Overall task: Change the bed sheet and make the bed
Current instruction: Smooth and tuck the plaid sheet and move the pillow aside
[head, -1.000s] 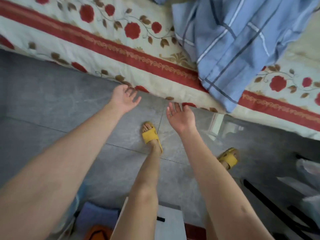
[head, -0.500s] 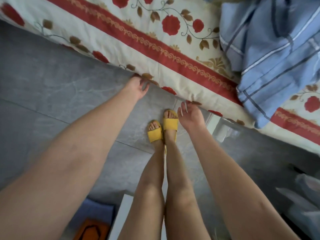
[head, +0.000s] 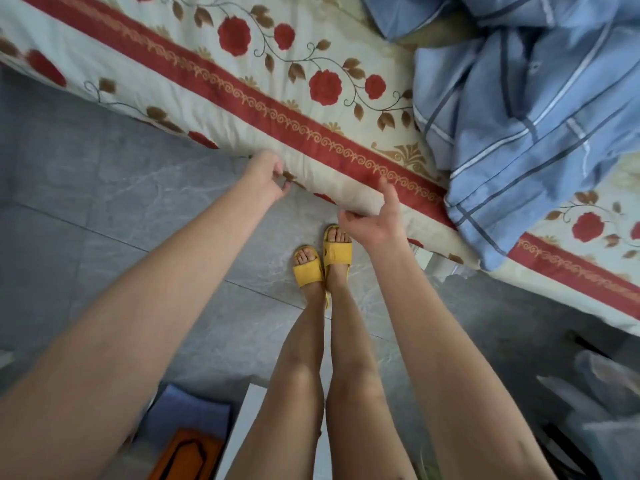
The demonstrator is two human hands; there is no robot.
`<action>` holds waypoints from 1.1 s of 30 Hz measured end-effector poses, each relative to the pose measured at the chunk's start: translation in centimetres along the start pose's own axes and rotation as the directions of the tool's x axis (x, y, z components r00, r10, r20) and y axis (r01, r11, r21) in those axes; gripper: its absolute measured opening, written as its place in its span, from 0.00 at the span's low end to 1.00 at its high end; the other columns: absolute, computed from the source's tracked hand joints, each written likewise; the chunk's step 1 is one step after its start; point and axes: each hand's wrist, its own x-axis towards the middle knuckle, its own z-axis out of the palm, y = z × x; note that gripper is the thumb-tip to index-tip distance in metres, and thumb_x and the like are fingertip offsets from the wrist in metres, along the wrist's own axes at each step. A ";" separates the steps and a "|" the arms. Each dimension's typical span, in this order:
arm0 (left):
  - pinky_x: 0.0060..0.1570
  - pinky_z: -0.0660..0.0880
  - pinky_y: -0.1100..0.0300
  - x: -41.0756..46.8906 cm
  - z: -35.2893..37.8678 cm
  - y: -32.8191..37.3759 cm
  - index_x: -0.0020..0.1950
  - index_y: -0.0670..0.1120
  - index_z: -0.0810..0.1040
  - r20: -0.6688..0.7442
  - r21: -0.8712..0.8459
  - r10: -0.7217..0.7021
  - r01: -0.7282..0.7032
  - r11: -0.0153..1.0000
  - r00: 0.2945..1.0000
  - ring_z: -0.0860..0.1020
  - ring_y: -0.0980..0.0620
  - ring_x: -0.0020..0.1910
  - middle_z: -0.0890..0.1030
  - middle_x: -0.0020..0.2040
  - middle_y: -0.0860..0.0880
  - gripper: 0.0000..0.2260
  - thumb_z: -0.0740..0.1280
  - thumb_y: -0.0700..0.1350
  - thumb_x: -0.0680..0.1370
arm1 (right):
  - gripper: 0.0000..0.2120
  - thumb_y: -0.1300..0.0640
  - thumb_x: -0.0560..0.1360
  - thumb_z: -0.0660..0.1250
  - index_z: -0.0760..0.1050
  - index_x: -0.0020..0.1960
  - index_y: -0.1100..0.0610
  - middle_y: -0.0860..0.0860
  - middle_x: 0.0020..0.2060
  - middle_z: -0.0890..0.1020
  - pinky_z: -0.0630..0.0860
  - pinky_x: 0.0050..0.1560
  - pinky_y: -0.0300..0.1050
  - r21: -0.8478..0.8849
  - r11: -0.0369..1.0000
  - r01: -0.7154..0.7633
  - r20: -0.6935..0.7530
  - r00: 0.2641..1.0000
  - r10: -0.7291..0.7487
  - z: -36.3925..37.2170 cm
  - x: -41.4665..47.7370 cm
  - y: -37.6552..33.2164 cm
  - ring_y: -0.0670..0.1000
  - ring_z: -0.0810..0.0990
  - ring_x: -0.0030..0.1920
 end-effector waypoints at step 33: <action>0.47 0.76 0.53 -4.3 -1.7 6.7 0.44 0.42 0.73 0.070 0.259 0.117 -0.131 0.957 0.991 0.76 0.48 0.40 0.77 0.42 0.45 0.04 0.66 0.40 0.77 | 0.27 0.47 0.76 0.64 0.62 0.68 0.58 0.58 0.60 0.71 0.75 0.50 0.49 -0.380 0.915 -0.136 -0.304 0.953 0.015 4.4 -5.2 -0.7 0.57 0.75 0.56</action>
